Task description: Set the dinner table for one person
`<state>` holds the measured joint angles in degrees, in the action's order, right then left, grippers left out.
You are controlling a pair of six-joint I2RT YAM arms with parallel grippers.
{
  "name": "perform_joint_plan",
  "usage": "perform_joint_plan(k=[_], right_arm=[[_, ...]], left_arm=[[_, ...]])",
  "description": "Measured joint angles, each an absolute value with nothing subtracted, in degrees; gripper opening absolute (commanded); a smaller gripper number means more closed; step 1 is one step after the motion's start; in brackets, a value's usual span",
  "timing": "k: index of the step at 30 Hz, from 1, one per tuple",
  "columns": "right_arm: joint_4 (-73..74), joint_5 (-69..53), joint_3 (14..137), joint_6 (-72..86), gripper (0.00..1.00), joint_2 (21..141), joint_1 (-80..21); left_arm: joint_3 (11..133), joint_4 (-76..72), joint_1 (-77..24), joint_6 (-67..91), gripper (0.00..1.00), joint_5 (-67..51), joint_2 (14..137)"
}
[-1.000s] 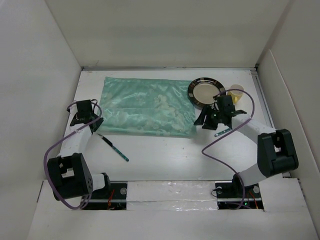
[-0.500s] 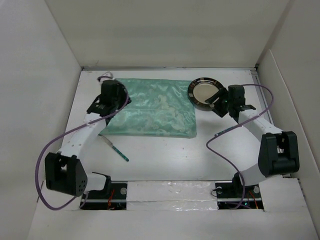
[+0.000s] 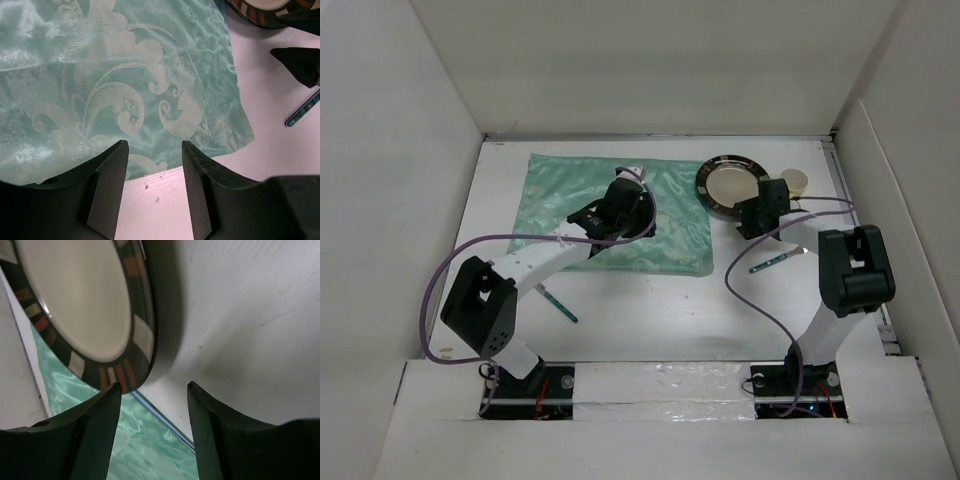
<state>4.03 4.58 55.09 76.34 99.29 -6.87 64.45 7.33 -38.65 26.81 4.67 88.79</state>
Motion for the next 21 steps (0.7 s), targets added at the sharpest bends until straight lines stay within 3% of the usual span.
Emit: perform_joint_plan(k=[9, 19, 20, 21], right_arm=[[8.6, 8.47, 64.18, 85.23, 0.51, 106.28, -9.47], [30.63, 13.21, 84.12, 92.9, 0.46, 116.97, -10.83], [33.5, 13.47, 86.61, 93.67, 0.44, 118.3, -10.98], [35.46, 13.61, 88.38, 94.15, 0.35, 119.35, -10.98]], left_arm=[[63.37, 4.19, -39.27, 26.5, 0.44, 1.26, 88.77], [61.8, 3.88, -39.27, 24.73, 0.44, 2.07, 86.76], [61.49, 3.81, -39.27, 24.32, 0.44, 2.55, 85.95], [61.3, 3.9, -39.27, 23.94, 0.44, 3.07, 85.08]])
